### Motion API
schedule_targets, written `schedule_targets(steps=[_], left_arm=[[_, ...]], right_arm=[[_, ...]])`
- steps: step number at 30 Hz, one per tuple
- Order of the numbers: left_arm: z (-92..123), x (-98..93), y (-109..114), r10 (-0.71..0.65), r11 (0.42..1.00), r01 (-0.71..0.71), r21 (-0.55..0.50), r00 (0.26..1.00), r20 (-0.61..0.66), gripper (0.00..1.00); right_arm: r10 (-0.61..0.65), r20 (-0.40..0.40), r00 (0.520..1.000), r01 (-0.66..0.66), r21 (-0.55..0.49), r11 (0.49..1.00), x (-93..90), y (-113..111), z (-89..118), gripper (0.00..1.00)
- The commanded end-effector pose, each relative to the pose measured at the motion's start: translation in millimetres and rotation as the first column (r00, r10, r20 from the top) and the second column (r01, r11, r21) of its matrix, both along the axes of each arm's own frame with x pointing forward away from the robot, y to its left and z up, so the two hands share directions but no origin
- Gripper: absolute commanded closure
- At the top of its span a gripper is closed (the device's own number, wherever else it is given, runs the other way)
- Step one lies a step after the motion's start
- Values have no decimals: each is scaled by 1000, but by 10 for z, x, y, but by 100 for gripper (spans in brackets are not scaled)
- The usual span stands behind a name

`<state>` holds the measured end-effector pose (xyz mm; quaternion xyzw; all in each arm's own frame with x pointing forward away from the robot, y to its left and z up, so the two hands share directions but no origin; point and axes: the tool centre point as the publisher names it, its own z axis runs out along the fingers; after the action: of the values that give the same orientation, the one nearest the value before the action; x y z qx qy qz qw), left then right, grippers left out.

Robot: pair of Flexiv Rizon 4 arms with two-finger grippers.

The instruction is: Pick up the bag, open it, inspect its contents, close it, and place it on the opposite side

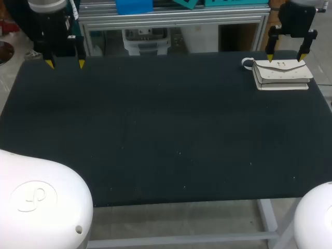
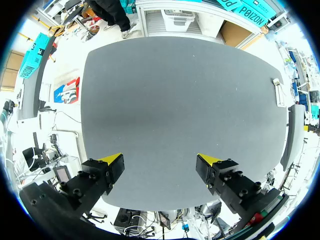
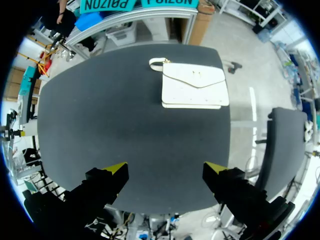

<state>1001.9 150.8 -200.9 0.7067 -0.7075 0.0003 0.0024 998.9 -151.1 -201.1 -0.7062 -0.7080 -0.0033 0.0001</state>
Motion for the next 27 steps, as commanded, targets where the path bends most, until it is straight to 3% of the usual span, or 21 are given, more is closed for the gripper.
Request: schedule_targets(steps=[1, 13, 22, 27], left_arm=[[6, -5, -4, 1, 1000, -1, 2, 1000, 0, 0], [4, -4, -12, -10, 1000, 10, -1, 1000, 4, 0], [-36, -82, -180, -207, 967, 222, -122, 970, 125, 0], [-110, -195, -371, -398, 890, 433, -144, 891, 219, 0]], right_arm=[[-1, -3, 1000, 1, -2, 1000, 5, 5, 8, 0], [-1, -3, 1000, 1, -2, 1000, 5, 5, 8, 0], [34, -55, 998, -27, 125, 992, 145, -179, -113, 0], [61, -65, 996, -46, 221, 974, 250, -385, -193, 0]])
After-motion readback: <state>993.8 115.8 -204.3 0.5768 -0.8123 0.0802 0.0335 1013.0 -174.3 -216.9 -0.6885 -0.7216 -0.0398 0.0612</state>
